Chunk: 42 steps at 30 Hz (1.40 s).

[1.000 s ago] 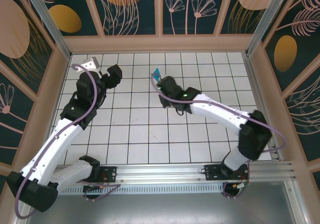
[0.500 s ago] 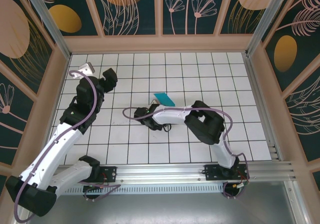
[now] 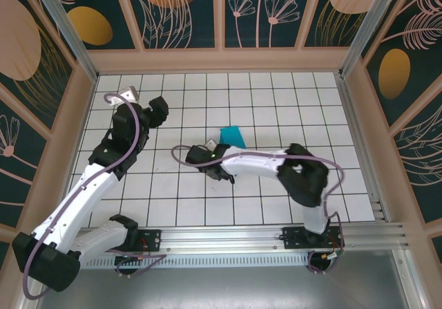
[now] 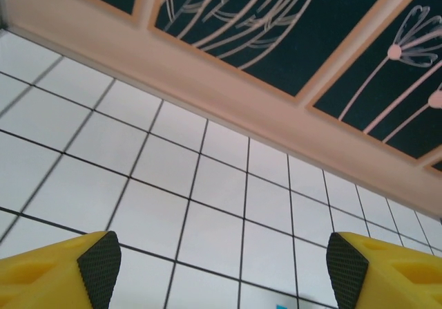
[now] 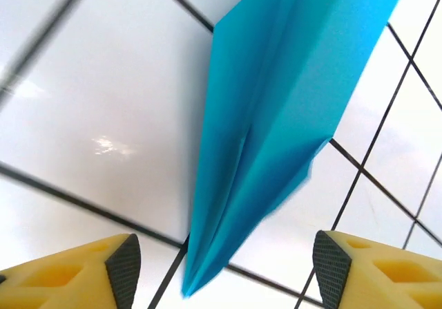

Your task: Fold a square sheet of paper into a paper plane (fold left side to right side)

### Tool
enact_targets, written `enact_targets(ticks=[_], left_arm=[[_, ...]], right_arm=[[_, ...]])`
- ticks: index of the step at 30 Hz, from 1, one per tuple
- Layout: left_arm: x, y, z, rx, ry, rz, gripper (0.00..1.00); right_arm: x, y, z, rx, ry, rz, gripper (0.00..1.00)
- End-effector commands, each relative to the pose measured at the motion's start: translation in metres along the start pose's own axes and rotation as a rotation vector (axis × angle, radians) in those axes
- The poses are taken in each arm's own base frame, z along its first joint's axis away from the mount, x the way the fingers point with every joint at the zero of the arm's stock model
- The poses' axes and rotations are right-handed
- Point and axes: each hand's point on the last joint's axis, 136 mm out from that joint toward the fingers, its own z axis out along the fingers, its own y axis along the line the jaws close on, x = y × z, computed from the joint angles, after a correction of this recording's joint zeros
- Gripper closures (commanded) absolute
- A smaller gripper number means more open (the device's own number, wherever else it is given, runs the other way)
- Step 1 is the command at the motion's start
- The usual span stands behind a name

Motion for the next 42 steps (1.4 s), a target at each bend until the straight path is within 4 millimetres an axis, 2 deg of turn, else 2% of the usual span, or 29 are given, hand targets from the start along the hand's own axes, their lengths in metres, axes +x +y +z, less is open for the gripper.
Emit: enact_targets(ticks=[1,3,5,10,14,16,19,20,21,25,30,35,39,42], left_arm=[[0.026,-0.014,0.012,0.089,0.107,-0.025,0.19],[0.046,-0.024,0.02,0.15,0.185,-0.029,0.19],[0.074,-0.037,0.031,0.239,0.285,-0.047,0.2],[0.145,-0.066,0.054,0.424,0.53,-0.145,0.25],[0.186,-0.089,0.071,0.465,0.645,-0.133,0.25],[0.203,-0.092,0.082,0.453,0.682,-0.137,0.26],[0.223,-0.092,0.095,0.436,0.724,-0.148,0.26],[0.224,-0.096,0.097,0.451,0.73,-0.154,0.27],[0.24,-0.094,0.103,0.444,0.767,-0.16,0.28],[0.256,-0.113,0.115,0.473,0.81,-0.146,0.3],[0.279,-0.099,0.137,0.376,0.844,-0.124,0.33],[0.297,-0.096,0.143,0.387,0.886,-0.131,0.39],[0.302,-0.097,0.142,0.425,0.893,-0.125,0.58],[0.306,-0.092,0.139,0.427,0.899,-0.116,0.71]], right_arm=[[-0.02,-0.009,-0.037,-0.21,-0.119,0.162,0.26],[-0.025,-0.027,-0.05,-0.29,-0.18,0.26,0.23],[-0.028,-0.054,-0.059,-0.387,-0.247,0.387,0.22],[-0.026,-0.113,-0.068,-0.643,-0.437,0.671,0.16],[-0.012,-0.139,-0.057,-0.766,-0.493,0.785,0.14],[-0.005,-0.146,-0.048,-0.808,-0.495,0.831,0.14],[0.005,-0.152,-0.038,-0.836,-0.5,0.874,0.14],[0.008,-0.152,-0.035,-0.833,-0.494,0.882,0.14],[0.01,-0.152,-0.032,-0.835,-0.49,0.884,0.14],[0.016,-0.147,-0.022,-0.843,-0.461,0.885,0.15],[0.021,-0.146,-0.016,-0.848,-0.446,0.889,0.15],[0.023,-0.142,-0.013,-0.881,-0.436,0.864,0.16],[0.022,-0.136,-0.007,-0.935,-0.425,0.838,0.17],[0.018,-0.132,-0.001,-0.968,-0.412,0.811,0.22]])
